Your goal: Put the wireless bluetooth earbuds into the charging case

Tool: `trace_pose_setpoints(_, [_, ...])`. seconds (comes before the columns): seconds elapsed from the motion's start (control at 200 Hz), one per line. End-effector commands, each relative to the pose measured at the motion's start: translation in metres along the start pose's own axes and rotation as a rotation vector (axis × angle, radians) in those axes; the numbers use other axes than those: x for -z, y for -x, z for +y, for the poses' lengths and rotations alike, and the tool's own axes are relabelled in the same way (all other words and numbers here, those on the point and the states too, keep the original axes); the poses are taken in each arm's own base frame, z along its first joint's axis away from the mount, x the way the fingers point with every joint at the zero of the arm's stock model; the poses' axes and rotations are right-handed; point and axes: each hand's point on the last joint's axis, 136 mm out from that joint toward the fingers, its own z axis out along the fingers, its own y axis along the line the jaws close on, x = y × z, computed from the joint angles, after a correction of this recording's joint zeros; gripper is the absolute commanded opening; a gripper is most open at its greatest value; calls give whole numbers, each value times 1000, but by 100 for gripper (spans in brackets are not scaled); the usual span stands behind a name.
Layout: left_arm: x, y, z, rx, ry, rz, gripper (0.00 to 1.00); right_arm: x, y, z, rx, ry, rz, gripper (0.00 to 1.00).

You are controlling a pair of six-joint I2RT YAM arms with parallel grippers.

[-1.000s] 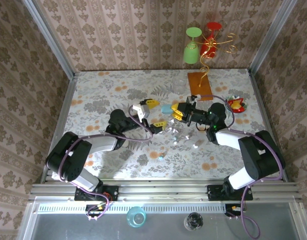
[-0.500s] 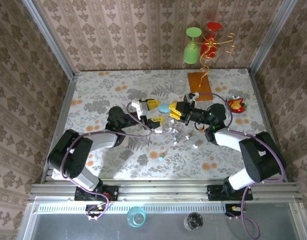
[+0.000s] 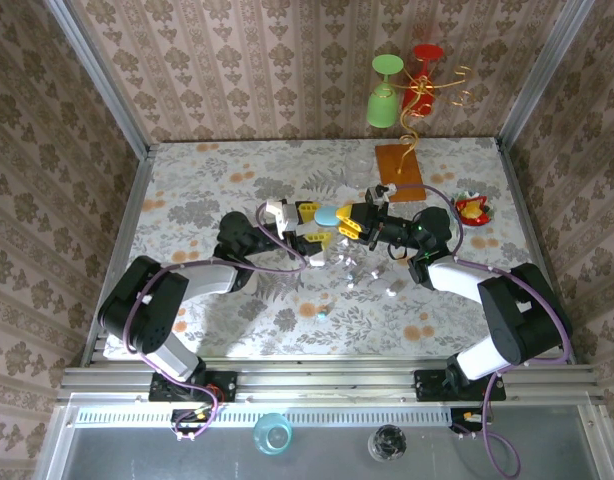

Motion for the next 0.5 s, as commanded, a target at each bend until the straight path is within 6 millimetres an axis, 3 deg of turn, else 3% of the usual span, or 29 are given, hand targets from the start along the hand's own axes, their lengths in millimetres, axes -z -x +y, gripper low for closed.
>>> trace_pose_setpoints(0.0, [-6,16,-2,-26,-33,-38,56,-4,-4,19,63,46,19,6])
trace_pose_setpoints(0.235, [-8,17,-3,-7,-46,-38,43,-4,-5,17,56,41,22,5])
trace_pose_setpoints(0.435, [-9,19,-5,0,-56,-41,43,-4,-5,12,48,33,21,5])
trace_pose_setpoints(0.495, [-9,18,-4,1,-50,-41,50,-4,-4,10,43,29,20,5])
